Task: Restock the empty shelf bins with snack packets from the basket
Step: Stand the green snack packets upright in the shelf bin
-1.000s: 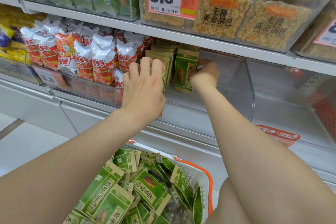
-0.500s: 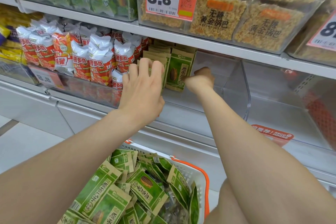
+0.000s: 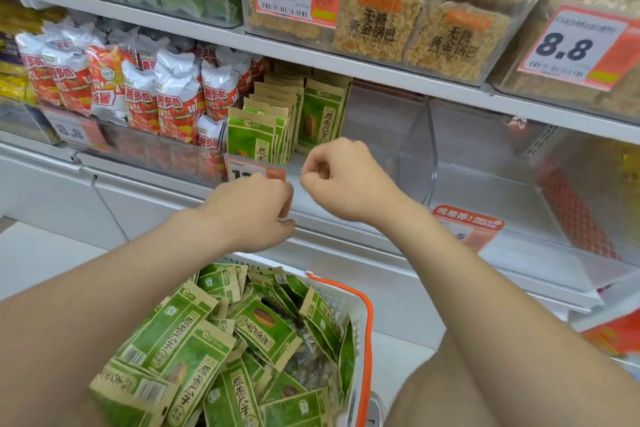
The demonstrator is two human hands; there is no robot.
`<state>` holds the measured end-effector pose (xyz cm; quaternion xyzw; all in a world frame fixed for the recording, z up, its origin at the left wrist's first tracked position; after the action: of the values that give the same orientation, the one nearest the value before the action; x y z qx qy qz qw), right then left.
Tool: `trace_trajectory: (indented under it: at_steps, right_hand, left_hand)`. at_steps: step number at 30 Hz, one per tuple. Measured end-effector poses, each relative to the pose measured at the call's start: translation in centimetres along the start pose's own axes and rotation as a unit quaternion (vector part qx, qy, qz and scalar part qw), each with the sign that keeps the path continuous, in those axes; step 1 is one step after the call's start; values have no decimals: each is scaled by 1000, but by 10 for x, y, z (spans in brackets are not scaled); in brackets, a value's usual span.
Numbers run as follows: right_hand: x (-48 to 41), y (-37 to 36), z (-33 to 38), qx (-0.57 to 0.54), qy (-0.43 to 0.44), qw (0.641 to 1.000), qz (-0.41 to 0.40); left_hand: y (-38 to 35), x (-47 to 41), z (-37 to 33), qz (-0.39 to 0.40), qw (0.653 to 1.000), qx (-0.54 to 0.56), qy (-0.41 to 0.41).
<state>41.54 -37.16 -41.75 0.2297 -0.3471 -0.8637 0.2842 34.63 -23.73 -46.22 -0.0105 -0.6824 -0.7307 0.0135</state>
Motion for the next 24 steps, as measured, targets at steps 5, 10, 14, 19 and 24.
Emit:
trace_trajectory:
  at_steps: [5, 10, 14, 19, 24]
  right_hand:
    - [33, -59, -38, 149, -36, 965, 211]
    - [65, -121, -101, 260, -72, 878, 394]
    - [97, -158, -122, 271, -83, 795, 536]
    - [109, -173, -129, 312, -80, 782, 534]
    - [94, -171, -137, 265, -111, 855, 432]
  left_hand:
    - [-38, 13, -17, 205, 973, -67, -88]
    - [-63, 18, -35, 290, 945, -88, -125]
    - [-71, 14, -45, 294, 939, -102, -148]
    - [-75, 9, -46, 287, 940, -107, -148]
    - [-74, 8, -45, 287, 942, -101, -145]
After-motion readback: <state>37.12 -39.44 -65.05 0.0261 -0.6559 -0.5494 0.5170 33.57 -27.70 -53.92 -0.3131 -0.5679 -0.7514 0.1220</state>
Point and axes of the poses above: each hand's wrist, its own x-axis away from the middle knuckle, its own y-axis out of the back of the hand, z = x × y, the point moved 4 cm from there along -x, towards the middle knuckle, and after that the axes turned 12 degrees about -x, right-handed, at the moved point
